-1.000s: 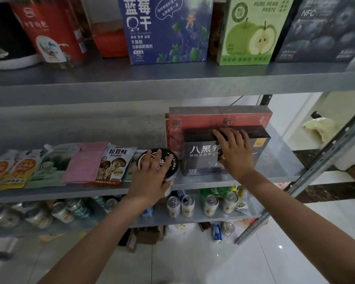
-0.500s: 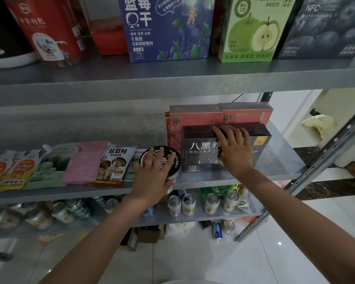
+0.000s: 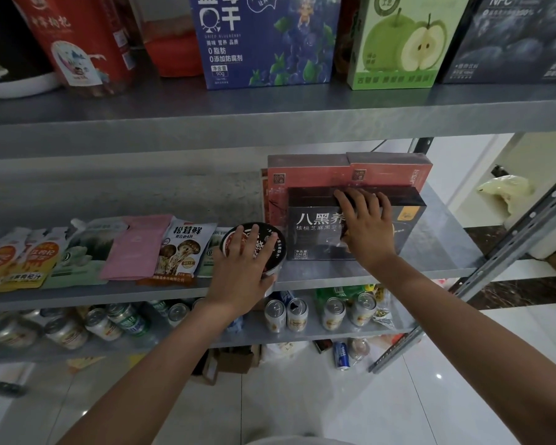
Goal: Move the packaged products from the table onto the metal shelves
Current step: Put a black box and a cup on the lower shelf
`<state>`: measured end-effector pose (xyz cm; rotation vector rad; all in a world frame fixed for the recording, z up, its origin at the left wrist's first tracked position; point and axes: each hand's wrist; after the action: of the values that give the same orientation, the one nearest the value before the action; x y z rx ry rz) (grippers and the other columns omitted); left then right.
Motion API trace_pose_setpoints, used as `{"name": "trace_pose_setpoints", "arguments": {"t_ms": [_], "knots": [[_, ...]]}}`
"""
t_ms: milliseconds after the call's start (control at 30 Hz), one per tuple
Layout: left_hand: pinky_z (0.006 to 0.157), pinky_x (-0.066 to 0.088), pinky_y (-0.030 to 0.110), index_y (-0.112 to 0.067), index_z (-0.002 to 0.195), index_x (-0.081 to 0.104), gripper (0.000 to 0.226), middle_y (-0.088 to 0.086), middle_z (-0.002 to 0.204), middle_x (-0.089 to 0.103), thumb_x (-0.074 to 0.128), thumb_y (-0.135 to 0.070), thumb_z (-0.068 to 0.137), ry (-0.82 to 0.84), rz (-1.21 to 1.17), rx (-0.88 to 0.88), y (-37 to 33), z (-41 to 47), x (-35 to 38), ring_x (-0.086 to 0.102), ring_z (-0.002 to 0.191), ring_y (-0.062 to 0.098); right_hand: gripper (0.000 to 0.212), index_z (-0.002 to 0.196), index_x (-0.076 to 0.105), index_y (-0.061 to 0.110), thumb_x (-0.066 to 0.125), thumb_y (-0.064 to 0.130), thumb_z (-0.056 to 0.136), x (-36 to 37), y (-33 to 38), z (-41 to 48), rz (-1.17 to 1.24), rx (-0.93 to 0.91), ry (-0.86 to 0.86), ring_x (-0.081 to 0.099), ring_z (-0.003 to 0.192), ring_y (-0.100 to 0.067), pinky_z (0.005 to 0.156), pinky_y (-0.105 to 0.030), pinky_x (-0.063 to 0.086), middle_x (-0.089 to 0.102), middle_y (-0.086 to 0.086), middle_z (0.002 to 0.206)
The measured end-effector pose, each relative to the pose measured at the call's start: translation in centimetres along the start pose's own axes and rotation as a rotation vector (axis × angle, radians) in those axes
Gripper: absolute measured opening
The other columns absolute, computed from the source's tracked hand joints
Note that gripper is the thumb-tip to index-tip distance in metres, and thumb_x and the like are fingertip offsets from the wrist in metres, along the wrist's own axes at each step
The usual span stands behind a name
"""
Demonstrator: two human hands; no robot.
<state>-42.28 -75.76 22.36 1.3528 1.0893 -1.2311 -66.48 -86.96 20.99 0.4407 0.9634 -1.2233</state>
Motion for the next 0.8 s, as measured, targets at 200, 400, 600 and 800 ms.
{"name": "trace_pose_setpoints", "arguments": {"t_ms": [200,400,600,800], "knots": [[0.11,0.023,0.057,-0.033,0.151,-0.009,0.073,0.006,0.161,-0.008,0.033,-0.055,0.096,0.004,0.008,-0.007,-0.1,0.0,-0.1,-0.009,0.147,0.032,0.107,0.139,0.038,0.016,0.093,0.026,0.047,0.3,0.0,0.4,-0.004,-0.001,0.003,0.047,0.121,-0.032,0.106,-0.052,0.034,0.052,-0.011,0.129],[0.11,0.023,0.058,-0.033,0.151,-0.008,0.073,0.006,0.161,-0.007,0.034,-0.055,0.096,0.004,0.001,-0.009,-0.1,0.1,-0.1,-0.009,0.147,0.032,0.108,0.138,0.039,0.015,0.093,0.028,0.046,0.6,-0.3,0.9,-0.005,-0.013,0.012,0.047,0.12,-0.033,0.107,-0.052,0.035,0.052,-0.012,0.129],[0.109,0.023,0.057,-0.032,0.152,-0.008,0.074,0.006,0.161,-0.007,0.035,-0.055,0.096,-0.007,0.014,-0.007,-0.1,0.3,0.1,-0.009,0.147,0.031,0.107,0.139,0.041,0.014,0.093,0.029,0.046,1.0,-0.4,1.3,-0.021,-0.021,0.01,0.047,0.12,-0.032,0.107,-0.052,0.035,0.052,-0.011,0.129],[0.109,0.022,0.06,-0.032,0.152,-0.005,0.074,0.006,0.161,-0.005,0.036,-0.055,0.096,-0.035,-0.009,-0.003,-0.2,0.9,0.3,-0.008,0.147,0.032,0.108,0.139,0.039,0.015,0.093,0.026,0.046,1.6,-0.5,1.7,-0.033,-0.012,0.006,0.045,0.121,-0.031,0.107,-0.051,0.033,0.051,-0.01,0.13]]}}
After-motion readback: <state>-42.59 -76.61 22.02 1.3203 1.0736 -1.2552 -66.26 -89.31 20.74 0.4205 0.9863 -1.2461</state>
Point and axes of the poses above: each hand's wrist, its own z-axis towards the middle knuckle, its own x-axis out of the palm, y = z × x
